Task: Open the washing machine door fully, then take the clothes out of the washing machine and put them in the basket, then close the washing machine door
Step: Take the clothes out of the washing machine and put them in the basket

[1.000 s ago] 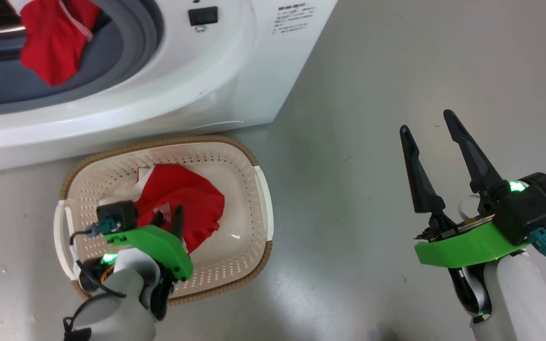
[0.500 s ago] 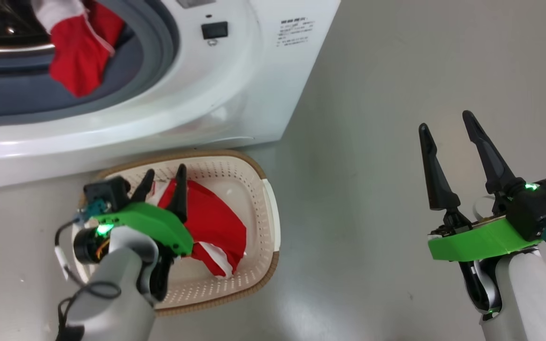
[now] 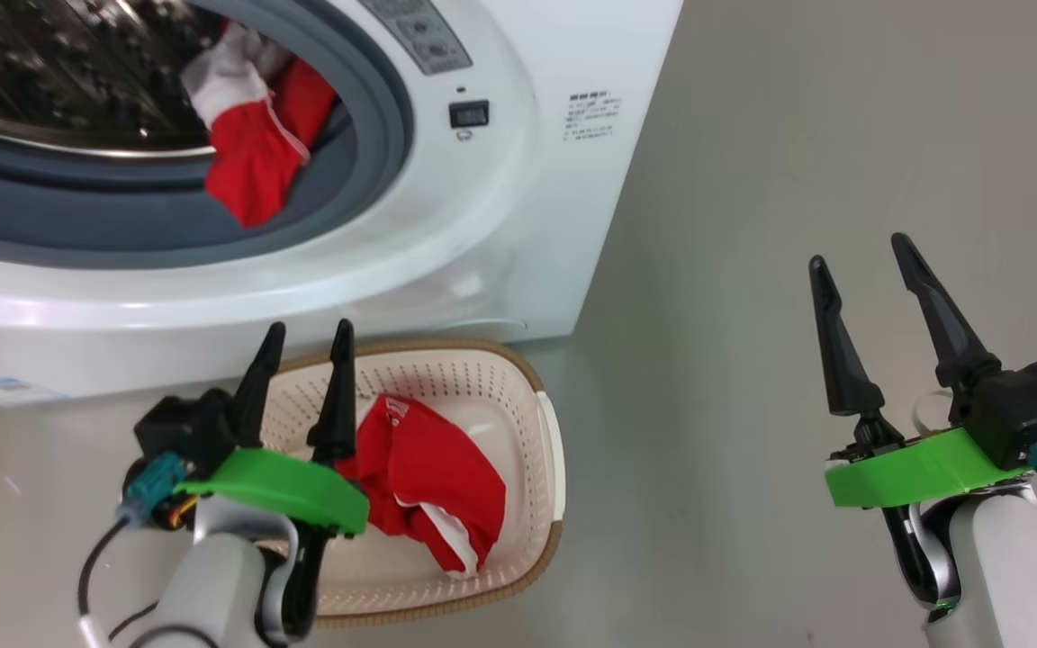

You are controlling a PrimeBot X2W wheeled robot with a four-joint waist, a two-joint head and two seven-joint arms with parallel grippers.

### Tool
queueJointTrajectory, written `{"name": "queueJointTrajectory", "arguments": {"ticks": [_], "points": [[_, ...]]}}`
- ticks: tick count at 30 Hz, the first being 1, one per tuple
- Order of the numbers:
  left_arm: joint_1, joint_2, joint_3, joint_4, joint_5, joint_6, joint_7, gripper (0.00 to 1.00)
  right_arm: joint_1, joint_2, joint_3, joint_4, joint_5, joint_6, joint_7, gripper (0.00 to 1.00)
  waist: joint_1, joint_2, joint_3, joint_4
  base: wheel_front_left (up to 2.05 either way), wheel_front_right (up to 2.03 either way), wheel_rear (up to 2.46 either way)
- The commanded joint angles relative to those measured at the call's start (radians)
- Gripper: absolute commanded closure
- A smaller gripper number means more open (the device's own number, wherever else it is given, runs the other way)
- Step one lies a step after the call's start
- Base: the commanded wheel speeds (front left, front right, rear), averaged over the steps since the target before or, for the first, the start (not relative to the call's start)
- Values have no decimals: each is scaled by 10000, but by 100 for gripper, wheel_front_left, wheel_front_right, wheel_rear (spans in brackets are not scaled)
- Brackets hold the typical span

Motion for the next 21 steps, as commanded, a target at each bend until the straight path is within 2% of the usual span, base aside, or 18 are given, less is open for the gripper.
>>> {"name": "queueJointTrajectory", "arguments": {"ticks": [1, 11, 16, 21], "points": [[335, 152, 416, -531, 232, -44, -119, 0, 219, -33, 132, -249, -125, 35, -63, 0, 0, 0, -470, 163, 0, 0, 0], [1578, 115, 1147, -2875, 1394, -195, -120, 0, 639, -33, -298, -473, -314, 35, -63, 0, 0, 0, -1261, 178, 0, 0, 0], [2403, 147, 1333, -3263, 1629, -366, -120, 0, 1289, -33, -580, -682, -349, 35, -63, 0, 0, 0, -1915, 233, 0, 0, 0], [2912, 227, 1703, -3492, 1783, -331, -120, 0, 1739, -33, -763, -811, -344, 35, -63, 0, 0, 0, -2307, 203, 0, 0, 0]]}}
